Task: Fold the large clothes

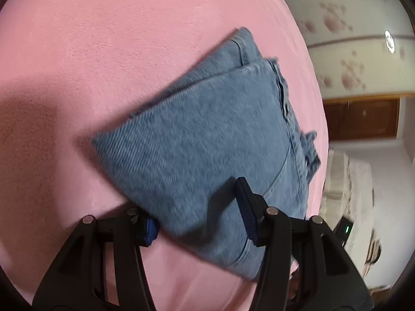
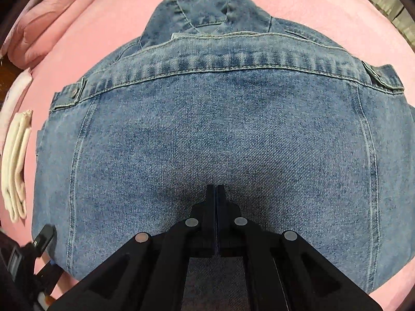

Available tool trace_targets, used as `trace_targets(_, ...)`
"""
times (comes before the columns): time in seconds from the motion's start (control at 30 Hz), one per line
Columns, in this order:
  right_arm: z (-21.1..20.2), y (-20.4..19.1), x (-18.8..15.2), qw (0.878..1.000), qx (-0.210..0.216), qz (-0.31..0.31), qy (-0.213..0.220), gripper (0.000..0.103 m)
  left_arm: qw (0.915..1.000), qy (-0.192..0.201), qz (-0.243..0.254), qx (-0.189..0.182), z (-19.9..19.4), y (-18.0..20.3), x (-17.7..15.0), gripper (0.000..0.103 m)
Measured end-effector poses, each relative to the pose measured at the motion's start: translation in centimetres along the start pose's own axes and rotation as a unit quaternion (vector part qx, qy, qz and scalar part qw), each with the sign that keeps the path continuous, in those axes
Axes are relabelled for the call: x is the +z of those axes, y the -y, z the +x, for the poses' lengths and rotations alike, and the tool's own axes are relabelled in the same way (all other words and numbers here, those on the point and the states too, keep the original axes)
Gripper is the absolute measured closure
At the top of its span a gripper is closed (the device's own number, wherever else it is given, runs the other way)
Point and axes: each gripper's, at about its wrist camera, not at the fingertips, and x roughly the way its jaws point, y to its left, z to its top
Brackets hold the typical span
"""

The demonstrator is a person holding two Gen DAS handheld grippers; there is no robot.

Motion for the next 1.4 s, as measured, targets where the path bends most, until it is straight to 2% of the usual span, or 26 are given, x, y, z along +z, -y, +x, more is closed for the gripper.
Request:
trace_targets(0.07, -0.2, 0.1, -0.5, 1.000, 0.000, 0.002, 0.012, 0.103, 0.9999, 0.009, 0.006, 0.011, 0.3, 0.4, 0.0, 0.058)
trace_targets(0.2, -0.7, 0.7, -2.1, 0.999, 0.008, 0.021, 0.034, 0.103, 0.9964, 0.035, 0.048, 0.060, 0.3, 2.0, -0.8, 0.068)
trace_targets(0.23, -0.8, 0.8, -2.4, 0.999, 0.008, 0.024, 0.040, 0.103, 0.9936, 0.043, 0.071, 0.078, 0.2, 2.6, -1.1, 0.069)
trace_targets(0.3, -0.9, 0.6, -2.9, 0.998, 0.002, 0.023, 0.051, 0.103, 0.9820, 0.059, 0.130, 0.124, 0.3, 4.4, -1.9, 0.076)
trace_targets(0.4, -1.1, 0.3, -3.1, 0.998, -0.007, 0.019, 0.054, 0.103, 0.9541, 0.084, 0.225, 0.179, 0.6, 7.8, -3.5, 0.091)
trace_targets(0.5, -1.3, 0.7, -3.1, 0.998, 0.001, 0.035, 0.055, 0.103, 0.9311, 0.102, 0.285, 0.204, 0.1, 10.2, -4.7, 0.094)
trace_targets(0.53, -1.3, 0.8, -3.1, 0.998, 0.005, 0.041, 0.055, 0.103, 0.9257, 0.107, 0.298, 0.208, -0.2, 10.8, -4.9, 0.094)
trace_targets(0.63, -1.5, 1.5, -3.2, 0.997, 0.017, 0.054, 0.055, 0.103, 0.9031, 0.130, 0.355, 0.203, -1.5, 13.4, -6.3, 0.095)
trace_targets(0.73, -1.4, 3.0, -3.4, 0.996, 0.041, 0.060, 0.058, 0.103, 0.8676, 0.160, 0.427, 0.198, -2.6, 16.6, -8.7, 0.096)
trace_targets(0.77, -1.5, 3.7, -3.5, 0.994, 0.056, 0.067, 0.060, 0.103, 0.8581, 0.169, 0.444, 0.195, -3.0, 17.7, -9.7, 0.096)
trace_targets(0.93, -1.5, 8.3, -4.2, 0.979, 0.158, 0.115, 0.063, 0.103, 0.8237, 0.199, 0.506, 0.161, -4.4, 24.3, -15.1, 0.096)
trace_targets(1.0, -1.2, 10.3, -4.8, 0.965, 0.209, 0.144, 0.061, 0.103, 0.8173, 0.194, 0.525, 0.135, -4.1, 26.9, -18.0, 0.096)
trace_targets(1.1, -0.7, 13.5, -5.5, 0.943, 0.284, 0.166, 0.038, 0.103, 0.8096, 0.183, 0.546, 0.116, -3.1, 29.7, -22.2, 0.097)
trace_targets(1.17, -1.4, 14.9, -5.8, 0.937, 0.306, 0.170, 0.015, 0.103, 0.8120, 0.171, 0.549, 0.100, -2.3, 31.5, -25.0, 0.097)
trace_targets(1.27, -3.5, 19.3, -6.7, 0.935, 0.315, 0.161, 0.019, 0.103, 0.8106, 0.151, 0.560, 0.078, -0.8, 33.6, -29.5, 0.097)
trace_targets(1.33, -4.7, 22.5, -7.9, 0.937, 0.306, 0.165, 0.036, 0.103, 0.8150, 0.125, 0.563, 0.054, 0.6, 34.5, -32.7, 0.097)
trace_targets(1.37, -5.1, 24.8, -8.6, 0.936, 0.304, 0.173, 0.038, 0.103, 0.8123, 0.115, 0.570, 0.044, 1.3, 34.7, -34.2, 0.097)
trace_targets(1.4, -5.5, 27.5, -9.5, 0.933, 0.304, 0.189, 0.038, 0.103, 0.8054, 0.102, 0.583, 0.036, 2.3, 34.7, -36.0, 0.097)
